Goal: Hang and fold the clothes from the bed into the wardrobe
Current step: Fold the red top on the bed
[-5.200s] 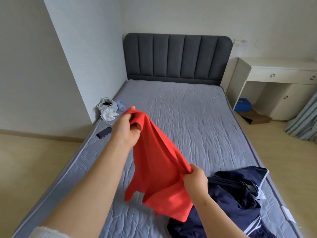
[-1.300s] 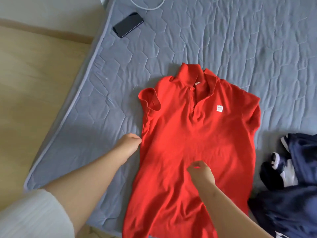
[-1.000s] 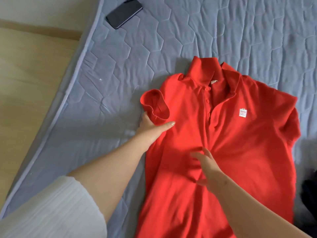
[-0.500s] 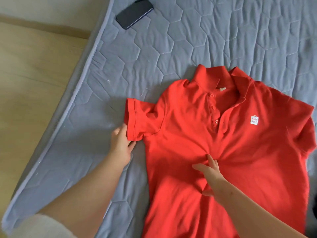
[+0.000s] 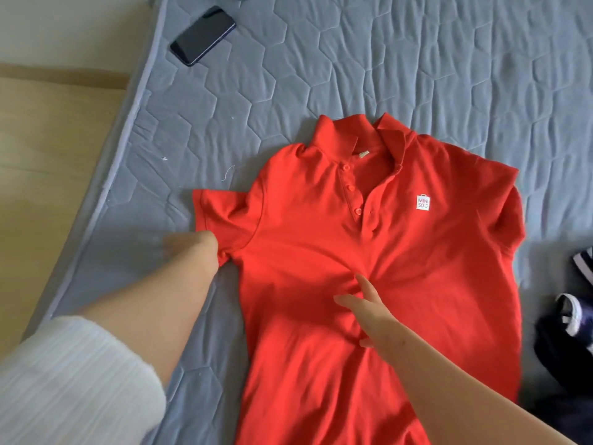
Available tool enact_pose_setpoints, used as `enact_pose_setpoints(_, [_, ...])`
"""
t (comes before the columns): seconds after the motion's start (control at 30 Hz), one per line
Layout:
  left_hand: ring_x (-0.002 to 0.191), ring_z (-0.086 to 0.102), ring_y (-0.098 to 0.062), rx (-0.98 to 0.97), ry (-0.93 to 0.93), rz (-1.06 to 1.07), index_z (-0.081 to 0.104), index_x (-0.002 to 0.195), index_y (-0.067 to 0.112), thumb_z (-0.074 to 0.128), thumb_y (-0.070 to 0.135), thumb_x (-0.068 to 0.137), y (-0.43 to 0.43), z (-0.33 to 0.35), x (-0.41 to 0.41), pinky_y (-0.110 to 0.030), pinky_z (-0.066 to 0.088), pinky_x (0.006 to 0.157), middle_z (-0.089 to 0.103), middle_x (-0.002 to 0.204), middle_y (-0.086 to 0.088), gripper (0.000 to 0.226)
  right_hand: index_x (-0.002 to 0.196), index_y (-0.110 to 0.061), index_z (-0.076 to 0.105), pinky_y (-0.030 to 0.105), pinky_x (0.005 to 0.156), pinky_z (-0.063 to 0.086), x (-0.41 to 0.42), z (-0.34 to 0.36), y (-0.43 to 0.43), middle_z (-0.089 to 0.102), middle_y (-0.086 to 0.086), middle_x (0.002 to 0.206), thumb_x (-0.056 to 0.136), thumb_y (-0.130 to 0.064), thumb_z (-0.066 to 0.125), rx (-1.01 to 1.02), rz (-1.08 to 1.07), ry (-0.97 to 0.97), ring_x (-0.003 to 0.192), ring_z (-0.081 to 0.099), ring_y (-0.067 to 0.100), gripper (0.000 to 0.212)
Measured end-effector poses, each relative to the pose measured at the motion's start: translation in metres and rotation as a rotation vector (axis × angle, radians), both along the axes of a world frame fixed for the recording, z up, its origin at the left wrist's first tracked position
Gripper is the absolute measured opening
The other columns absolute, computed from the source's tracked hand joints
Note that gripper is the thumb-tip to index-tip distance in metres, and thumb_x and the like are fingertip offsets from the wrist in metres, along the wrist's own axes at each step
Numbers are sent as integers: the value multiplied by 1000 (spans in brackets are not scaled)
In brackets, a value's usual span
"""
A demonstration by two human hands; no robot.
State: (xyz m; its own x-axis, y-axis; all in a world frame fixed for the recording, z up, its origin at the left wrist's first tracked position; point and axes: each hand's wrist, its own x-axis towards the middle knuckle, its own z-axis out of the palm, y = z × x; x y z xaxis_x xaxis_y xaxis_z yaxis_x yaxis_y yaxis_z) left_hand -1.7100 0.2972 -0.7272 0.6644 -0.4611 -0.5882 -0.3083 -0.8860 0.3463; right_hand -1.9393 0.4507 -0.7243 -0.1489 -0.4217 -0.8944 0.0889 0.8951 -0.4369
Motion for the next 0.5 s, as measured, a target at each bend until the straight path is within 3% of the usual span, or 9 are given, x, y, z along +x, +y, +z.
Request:
enact_pose_setpoints(0.07, [123, 40, -35, -132, -333, -276, 41, 131, 14, 55, 10, 83, 11, 19, -23, -45, 35, 99, 41, 135, -16, 50, 142, -23, 35, 33, 100, 36, -8, 4, 5, 43, 5, 142, 84, -16, 62, -81, 23, 133, 120, 46, 19, 65])
enact_pose_setpoints(0.1, [122, 40, -35, -251, -402, -441, 43, 129, 18, 59, 11, 79, 18, 29, -38, -44, 34, 98, 42, 134, -14, 53, 138, -17, 41, 28, 96, 36, -16, 10, 7, 50, 7, 136, 84, -14, 61, -111, 26, 240, 117, 50, 21, 58])
enact_pose_setpoints(0.17, [121, 42, -33, -416, -409, -768, 47, 129, 19, 63, 13, 76, 31, 42, -72, -41, 33, 98, 45, 132, -12, 56, 128, -11, 52, 25, 89, 36, -38, 24, 11, 57, 12, 125, 84, -12, 57, -123, -3, 476, 115, 53, 27, 44])
enact_pose_setpoints(0.23, [125, 40, -29, -438, -284, -1034, 44, 133, 19, 62, 13, 78, 42, 43, -111, -38, 32, 101, 42, 136, -9, 58, 120, -10, 56, 32, 90, 38, -68, 34, 14, 57, 15, 121, 84, -12, 54, -126, -81, 660, 114, 51, 32, 36])
enact_pose_setpoints(0.33, [136, 29, -23, -293, -32, -1249, 29, 143, 26, 60, 24, 84, 62, 35, -171, -37, 30, 108, 26, 150, -4, 66, 121, -10, 56, 38, 96, 35, -112, 40, 13, 50, 18, 126, 85, -12, 51, -124, -227, 818, 117, 45, 36, 36])
enact_pose_setpoints(0.5, [143, -7, -35, 250, 91, -1205, -8, 143, 48, 62, 60, 75, 88, 5, -241, -56, 20, 110, -21, 154, 5, 98, 135, -15, 44, 43, 103, 32, -170, 27, 4, 39, 12, 141, 92, -22, 44, -55, -306, 818, 125, 41, 34, 44])
